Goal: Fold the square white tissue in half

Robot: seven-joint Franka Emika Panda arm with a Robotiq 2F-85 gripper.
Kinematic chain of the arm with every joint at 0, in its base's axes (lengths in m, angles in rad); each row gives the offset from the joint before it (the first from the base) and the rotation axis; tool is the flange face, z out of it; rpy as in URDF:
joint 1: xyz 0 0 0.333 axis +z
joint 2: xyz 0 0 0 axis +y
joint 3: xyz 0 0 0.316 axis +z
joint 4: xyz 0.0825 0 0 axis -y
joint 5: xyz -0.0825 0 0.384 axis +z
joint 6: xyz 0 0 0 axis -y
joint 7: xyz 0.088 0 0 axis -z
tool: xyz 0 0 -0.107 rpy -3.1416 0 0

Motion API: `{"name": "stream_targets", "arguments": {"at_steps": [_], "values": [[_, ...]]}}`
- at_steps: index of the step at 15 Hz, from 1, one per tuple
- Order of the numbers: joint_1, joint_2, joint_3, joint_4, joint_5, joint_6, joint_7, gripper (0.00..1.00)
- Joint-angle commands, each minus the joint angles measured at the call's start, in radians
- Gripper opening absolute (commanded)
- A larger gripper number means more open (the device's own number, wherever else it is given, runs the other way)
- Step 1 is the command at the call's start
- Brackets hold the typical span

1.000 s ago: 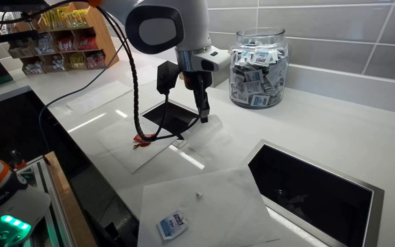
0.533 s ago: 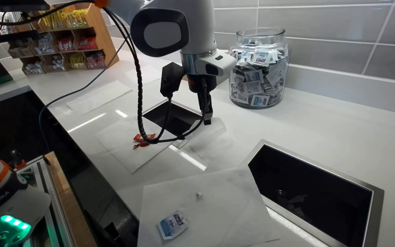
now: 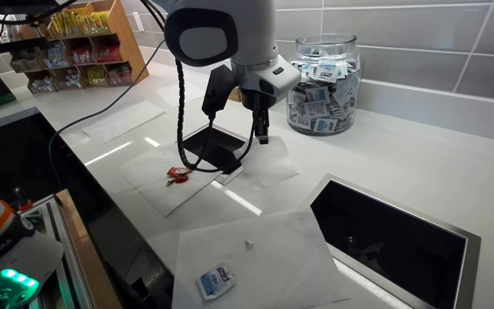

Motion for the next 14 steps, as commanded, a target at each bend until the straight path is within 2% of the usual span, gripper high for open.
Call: {"name": "stream_targets", "arguments": {"at_steps": [1,8,14], "values": [[-0.011,0.03,-0.01,0.023,0.029,0.017,0.048,0.0],[-0.039,0.087,-0.038,0.027,0.062,0.108,0.145,0.0],[-0.045,0.09,-0.045,0.008,0.076,0.187,0.219,0.0]]}}
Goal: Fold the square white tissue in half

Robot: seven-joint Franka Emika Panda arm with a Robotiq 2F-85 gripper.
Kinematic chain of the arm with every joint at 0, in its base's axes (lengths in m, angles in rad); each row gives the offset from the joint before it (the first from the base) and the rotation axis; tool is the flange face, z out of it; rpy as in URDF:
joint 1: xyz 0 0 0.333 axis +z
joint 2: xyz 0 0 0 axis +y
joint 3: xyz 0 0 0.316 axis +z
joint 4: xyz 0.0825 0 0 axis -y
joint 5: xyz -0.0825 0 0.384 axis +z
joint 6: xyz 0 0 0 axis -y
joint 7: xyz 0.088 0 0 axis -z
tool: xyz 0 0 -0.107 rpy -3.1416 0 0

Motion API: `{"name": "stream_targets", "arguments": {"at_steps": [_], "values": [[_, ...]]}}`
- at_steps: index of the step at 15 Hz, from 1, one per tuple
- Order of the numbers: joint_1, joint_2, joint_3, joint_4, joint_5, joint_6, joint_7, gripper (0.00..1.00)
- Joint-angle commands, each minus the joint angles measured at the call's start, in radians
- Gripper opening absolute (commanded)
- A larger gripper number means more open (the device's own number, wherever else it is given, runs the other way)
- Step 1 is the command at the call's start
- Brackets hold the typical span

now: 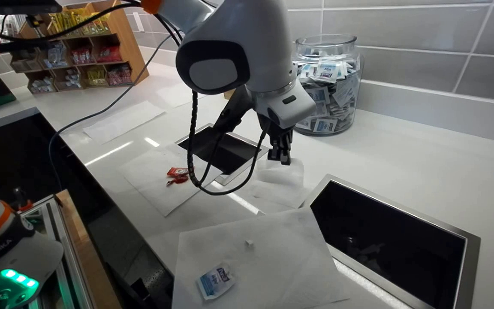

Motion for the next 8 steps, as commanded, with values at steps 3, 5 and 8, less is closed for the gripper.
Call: {"name": "stream_targets", "arguments": {"at_steps": [3,5,8], "values": [[-0.017,-0.01,0.012,-0.014,0.095,0.071,0.031,0.0],[-0.032,-0.012,0.038,-0.01,0.177,0.093,0.003,0.0],[-0.055,-0.002,0.094,0.003,0.331,0.098,-0.057,0.0]]}}
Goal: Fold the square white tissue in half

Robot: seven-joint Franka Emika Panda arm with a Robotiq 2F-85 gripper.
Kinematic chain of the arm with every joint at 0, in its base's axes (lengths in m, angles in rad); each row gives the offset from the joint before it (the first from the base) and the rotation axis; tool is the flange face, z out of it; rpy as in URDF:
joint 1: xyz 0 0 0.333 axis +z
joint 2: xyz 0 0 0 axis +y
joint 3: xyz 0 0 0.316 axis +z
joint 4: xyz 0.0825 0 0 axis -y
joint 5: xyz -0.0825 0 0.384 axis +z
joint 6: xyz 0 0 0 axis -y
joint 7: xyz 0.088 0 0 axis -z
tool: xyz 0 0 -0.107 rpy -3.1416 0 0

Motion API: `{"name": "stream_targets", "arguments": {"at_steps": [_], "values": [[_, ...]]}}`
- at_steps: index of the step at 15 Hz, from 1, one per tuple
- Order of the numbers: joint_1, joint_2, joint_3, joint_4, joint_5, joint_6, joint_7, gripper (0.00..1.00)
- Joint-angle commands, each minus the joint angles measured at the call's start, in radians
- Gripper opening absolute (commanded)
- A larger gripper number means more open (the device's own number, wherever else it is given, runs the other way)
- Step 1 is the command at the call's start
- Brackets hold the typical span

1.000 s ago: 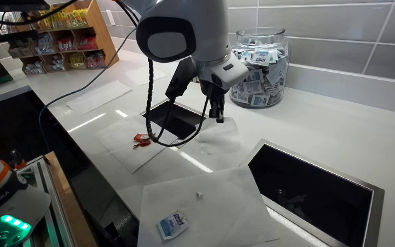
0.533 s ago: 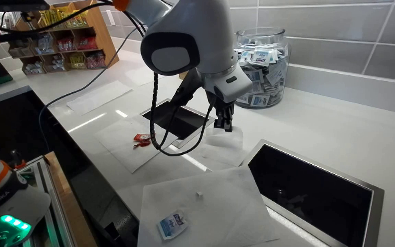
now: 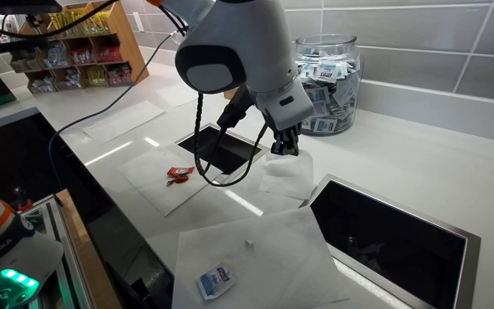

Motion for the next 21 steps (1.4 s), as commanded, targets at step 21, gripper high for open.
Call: {"name": "stream_targets", "arguments": {"at_steps": [21], "values": [[0.039,0.092,0.002,0.023,0.297,0.096,-0.083,0.0]]}}
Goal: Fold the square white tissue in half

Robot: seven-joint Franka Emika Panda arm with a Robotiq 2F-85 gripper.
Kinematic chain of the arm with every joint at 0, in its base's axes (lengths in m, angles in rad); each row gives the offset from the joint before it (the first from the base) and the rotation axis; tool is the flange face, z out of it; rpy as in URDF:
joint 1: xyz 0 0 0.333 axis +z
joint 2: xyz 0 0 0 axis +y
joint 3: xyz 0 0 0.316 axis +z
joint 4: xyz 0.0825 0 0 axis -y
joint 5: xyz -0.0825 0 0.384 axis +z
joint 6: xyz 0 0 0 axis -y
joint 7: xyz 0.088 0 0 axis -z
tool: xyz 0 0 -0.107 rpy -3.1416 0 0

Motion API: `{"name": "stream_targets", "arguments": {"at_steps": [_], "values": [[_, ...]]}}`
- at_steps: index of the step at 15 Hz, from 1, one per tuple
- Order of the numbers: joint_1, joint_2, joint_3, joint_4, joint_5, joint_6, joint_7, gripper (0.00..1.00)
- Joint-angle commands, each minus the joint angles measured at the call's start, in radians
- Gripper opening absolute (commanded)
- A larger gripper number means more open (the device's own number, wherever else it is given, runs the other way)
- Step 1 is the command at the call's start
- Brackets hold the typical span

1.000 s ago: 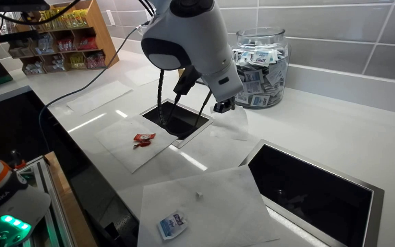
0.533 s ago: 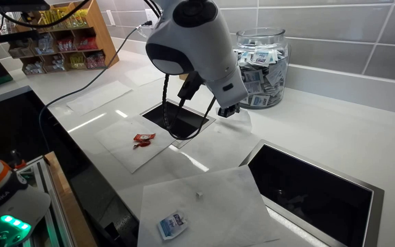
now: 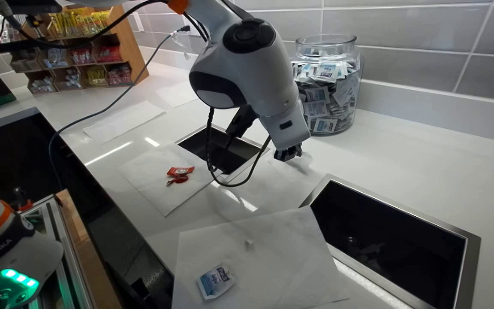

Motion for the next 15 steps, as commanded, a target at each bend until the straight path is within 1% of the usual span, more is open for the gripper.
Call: {"name": "stream_targets", "arguments": {"at_steps": [1,6,7,8,10,12,15], "values": [[0.039,-0.01,-0.033,-0.033,-0.056,0.044,0.093,0.0],[0.048,-0.022,-0.045,-0.058,-0.098,0.044,0.167,0.01],[0.047,-0.023,-0.043,-0.06,-0.101,0.046,0.173,0.15],[0.046,-0.025,-0.042,-0.062,-0.1,0.052,0.179,0.09],[0.052,-0.032,-0.047,-0.07,-0.112,0.056,0.194,0.02],[0.059,-0.035,-0.056,-0.08,-0.136,0.06,0.217,0.0],[0.069,-0.037,-0.067,-0.092,-0.176,0.057,0.249,0.0]]}}
